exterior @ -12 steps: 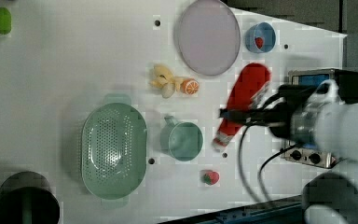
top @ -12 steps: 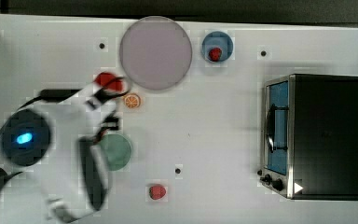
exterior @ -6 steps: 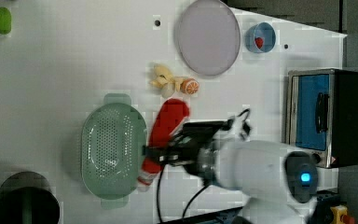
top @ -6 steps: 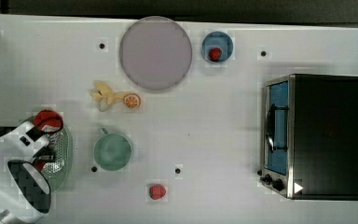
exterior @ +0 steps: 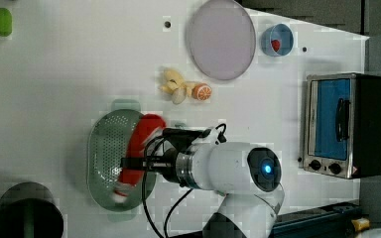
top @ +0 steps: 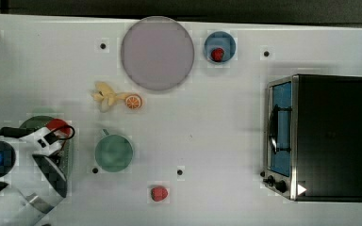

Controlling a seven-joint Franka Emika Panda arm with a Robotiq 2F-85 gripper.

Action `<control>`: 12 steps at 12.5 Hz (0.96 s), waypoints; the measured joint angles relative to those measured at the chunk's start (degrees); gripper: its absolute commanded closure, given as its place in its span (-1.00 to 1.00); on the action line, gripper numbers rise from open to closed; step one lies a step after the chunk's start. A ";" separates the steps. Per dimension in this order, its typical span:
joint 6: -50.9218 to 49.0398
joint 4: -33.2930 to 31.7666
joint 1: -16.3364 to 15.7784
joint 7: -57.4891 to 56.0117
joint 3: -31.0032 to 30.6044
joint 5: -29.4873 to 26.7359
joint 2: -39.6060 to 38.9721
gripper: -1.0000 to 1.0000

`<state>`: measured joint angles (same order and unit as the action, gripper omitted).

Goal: Pick Ketchup from the table and place it in strainer.

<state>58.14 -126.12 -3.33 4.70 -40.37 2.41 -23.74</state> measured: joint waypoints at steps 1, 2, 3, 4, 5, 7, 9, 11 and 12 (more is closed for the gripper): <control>1.01 -0.22 0.03 0.57 0.11 0.12 -1.29 -1.00; 1.68 -0.22 0.03 0.84 0.39 0.12 -2.00 -1.00; 1.62 -0.45 0.21 1.42 0.50 0.12 -1.65 -1.00; 0.78 -0.45 0.59 2.42 0.50 0.08 -0.32 -1.00; -1.43 -0.34 1.16 3.75 0.56 0.07 2.06 -1.00; -10.80 -0.11 3.24 5.24 0.56 0.07 10.12 -1.00; -22.41 2.24 6.11 5.34 0.81 -0.06 19.15 -1.00; -33.70 6.71 8.68 5.26 3.33 -1.14 27.19 -1.00; -37.53 9.18 9.79 4.97 5.60 -1.14 30.45 -1.00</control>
<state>20.60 -116.94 6.45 9.67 -34.77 1.27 6.71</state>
